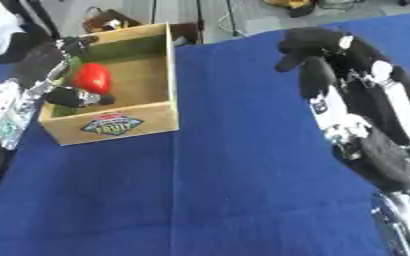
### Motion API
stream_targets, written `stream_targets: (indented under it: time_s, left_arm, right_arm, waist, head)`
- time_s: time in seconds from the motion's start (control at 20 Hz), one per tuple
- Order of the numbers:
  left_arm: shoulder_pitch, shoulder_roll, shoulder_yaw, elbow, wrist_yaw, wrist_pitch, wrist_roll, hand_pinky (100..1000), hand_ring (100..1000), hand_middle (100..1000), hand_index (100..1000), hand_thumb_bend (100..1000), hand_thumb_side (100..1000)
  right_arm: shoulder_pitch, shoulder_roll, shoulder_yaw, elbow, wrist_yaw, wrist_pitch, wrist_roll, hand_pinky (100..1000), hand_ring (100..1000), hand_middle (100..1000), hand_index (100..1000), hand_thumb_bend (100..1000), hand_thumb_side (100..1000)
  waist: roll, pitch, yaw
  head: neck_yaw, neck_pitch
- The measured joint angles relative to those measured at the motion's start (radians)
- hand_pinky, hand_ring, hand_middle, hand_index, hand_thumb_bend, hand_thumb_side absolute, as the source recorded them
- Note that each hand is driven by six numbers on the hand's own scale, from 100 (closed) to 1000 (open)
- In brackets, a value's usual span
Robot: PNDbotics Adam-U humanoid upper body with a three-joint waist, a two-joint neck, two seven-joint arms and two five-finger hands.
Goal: Pick up objects on the table and place them in the box.
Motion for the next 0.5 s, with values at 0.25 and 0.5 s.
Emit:
stream_targets:
  time_s: [0.25, 0.5]
  left_arm:
    - [0.037, -0.009, 0.078, -0.114, 0.069, -0.007, 0.069, 358, 573, 563, 874, 787, 1000]
    - [0.129, -0.014, 0.123, -0.233, 0.142, 0.002, 0.143, 350, 559, 545, 855, 689, 1000]
  right_arm:
    - [0.027, 0.0, -0.014, 0.0, 0.001, 0.004, -0.018, 974, 861, 600, 806, 100, 582]
    - [0.042, 0.0, -0.027, 0.0, 0.004, 0.007, -0.04, 972, 861, 601, 806, 100, 583]
  waist:
    - [-0.011, -0.039, 0.046]
    - [-0.026, -0.066, 0.083]
  head:
    - [-0.035, 0.033]
    - [-0.062, 0.06]
